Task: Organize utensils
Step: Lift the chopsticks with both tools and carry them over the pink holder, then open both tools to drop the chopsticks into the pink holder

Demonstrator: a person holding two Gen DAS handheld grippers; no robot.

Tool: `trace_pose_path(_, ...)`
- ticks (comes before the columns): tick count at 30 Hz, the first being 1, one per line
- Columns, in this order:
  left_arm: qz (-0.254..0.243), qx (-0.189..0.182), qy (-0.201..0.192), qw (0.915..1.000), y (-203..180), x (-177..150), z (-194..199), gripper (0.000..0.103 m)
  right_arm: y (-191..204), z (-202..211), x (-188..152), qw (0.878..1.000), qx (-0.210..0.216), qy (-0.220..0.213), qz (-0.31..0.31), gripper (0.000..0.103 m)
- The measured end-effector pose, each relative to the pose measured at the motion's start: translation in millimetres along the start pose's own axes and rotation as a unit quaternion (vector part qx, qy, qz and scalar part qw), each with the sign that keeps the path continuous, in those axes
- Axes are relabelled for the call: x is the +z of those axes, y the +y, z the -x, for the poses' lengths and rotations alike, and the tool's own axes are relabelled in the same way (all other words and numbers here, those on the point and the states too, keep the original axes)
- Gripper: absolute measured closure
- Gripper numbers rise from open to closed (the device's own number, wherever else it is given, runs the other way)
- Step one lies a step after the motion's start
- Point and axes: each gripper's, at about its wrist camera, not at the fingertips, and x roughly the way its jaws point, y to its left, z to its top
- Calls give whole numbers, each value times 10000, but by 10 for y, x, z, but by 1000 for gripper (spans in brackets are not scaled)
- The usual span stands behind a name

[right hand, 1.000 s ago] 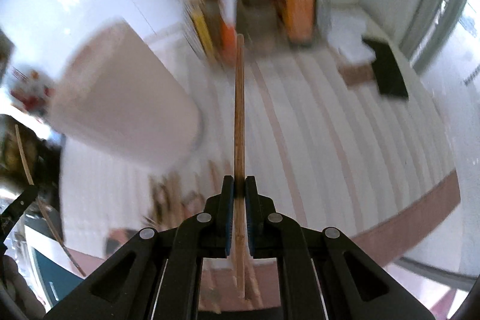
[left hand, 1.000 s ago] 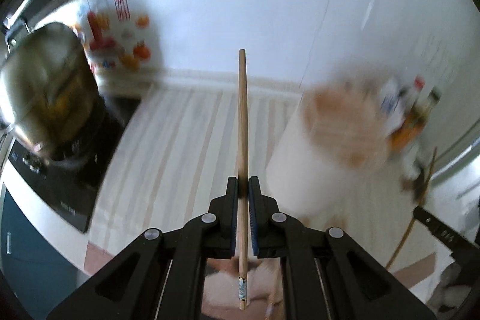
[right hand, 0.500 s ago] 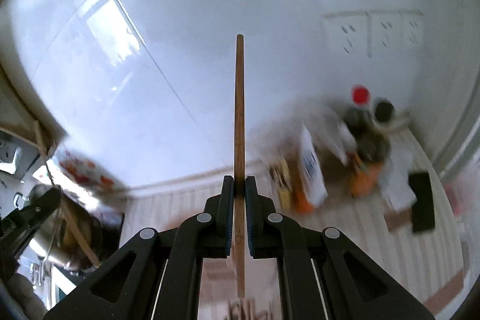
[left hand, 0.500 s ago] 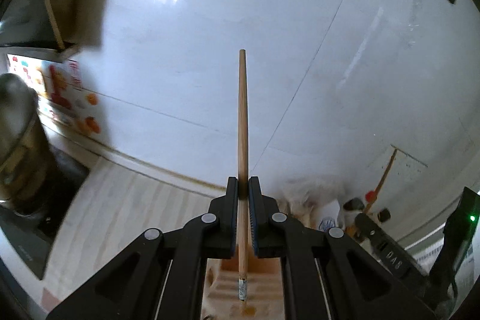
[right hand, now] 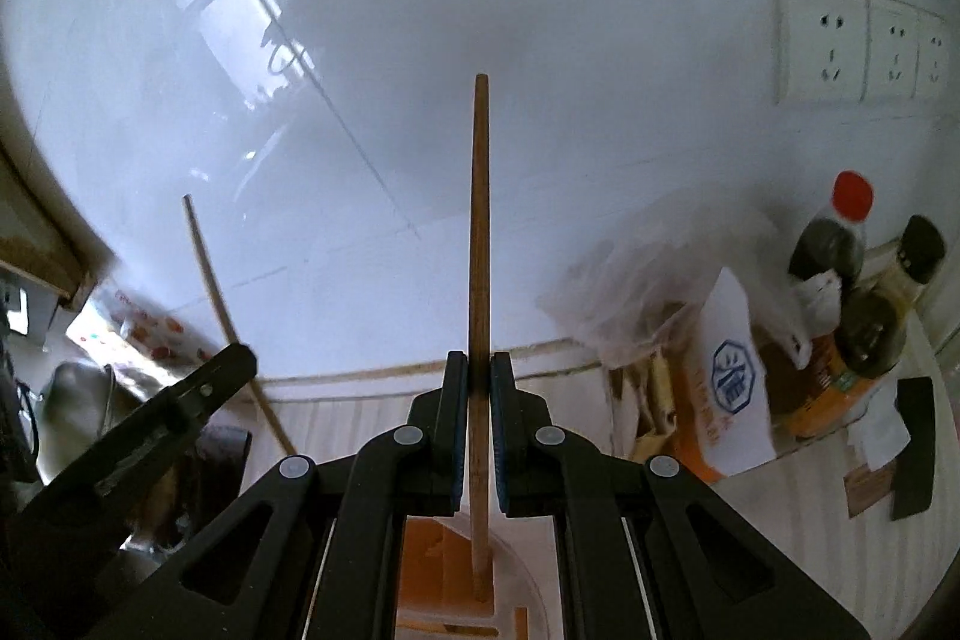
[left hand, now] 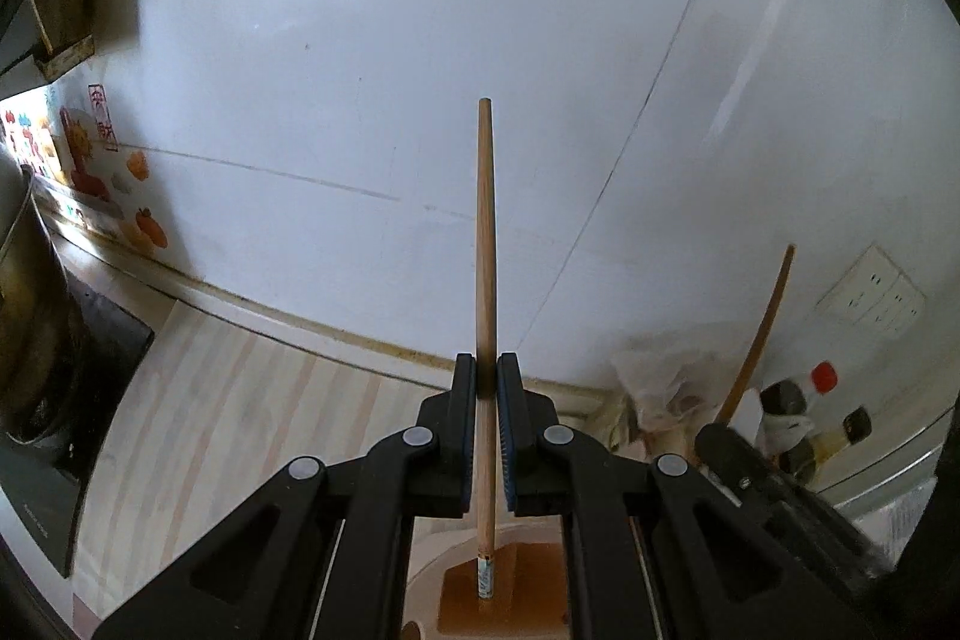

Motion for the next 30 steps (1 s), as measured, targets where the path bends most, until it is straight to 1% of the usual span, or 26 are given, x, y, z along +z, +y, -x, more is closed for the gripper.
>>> trace_pose_path(3,-100,22,81,9999,27,-59,-15,98,18,-1,-54,9998,86,35,155,95)
trace_pose_path(8,-294,9,173,9994,27,-136,89,97,34,17,-132,9986,337,237,346,95)
trace_pose_path(10,-362,-24,193,9992,26,-175,155,97,40,36,-157,9980,385,304,410,95)
trace_pose_path(14,-530,-113,279,9981,10,-219,340,94,51,118,-263,9963,430,485,558,95)
trace_pose_path(15,-580,-110,259,9979,12,-224,419,93,53,141,-275,9960,443,521,576,95)
trace_pose_path(16,-634,-85,196,9978,16,-228,506,91,51,167,-290,9958,434,551,593,95)
trace_pose_path(17,-671,-41,138,9976,16,-228,571,81,48,195,-298,9958,411,557,592,92)
trace_pose_path(18,-690,16,92,9976,29,-225,637,71,29,253,-302,9963,413,532,541,84)
trace_pose_path(19,-689,90,49,9976,52,-220,702,42,7,312,-303,9967,426,487,484,78)
trace_pose_path(20,-647,205,-30,9977,95,-215,794,20,-10,366,-295,9971,427,446,437,63)
trace_pose_path(21,-621,259,-121,9977,129,-218,861,17,-34,438,-291,9978,407,376,373,54)
trace_pose_path(22,-617,315,-224,9973,171,-223,932,16,-55,516,-292,9983,397,298,314,52)
trace_pose_path(24,-632,431,-246,9968,264,-247,1032,13,-102,682,-301,9992,315,156,191,49)
trace_pose_path(25,-632,453,-229,9967,313,-273,1066,3,-122,751,-309,9994,285,103,148,48)
trace_pose_path(26,-638,455,-222,9967,348,-294,1082,0,-147,825,-319,9997,229,41,100,42)
trace_pose_path(27,-662,465,-216,9965,390,-330,1102,0,-178,915,-347,9998,179,-41,38,38)
trace_pose_path(28,-700,507,-186,9961,433,-376,1112,0,-208,1001,-389,9998,137,-125,-20,36)
trace_pose_path(30,-744,581,-112,9955,485,-464,1114,0,-231,1139,-452,9996,26,-275,-96,25)
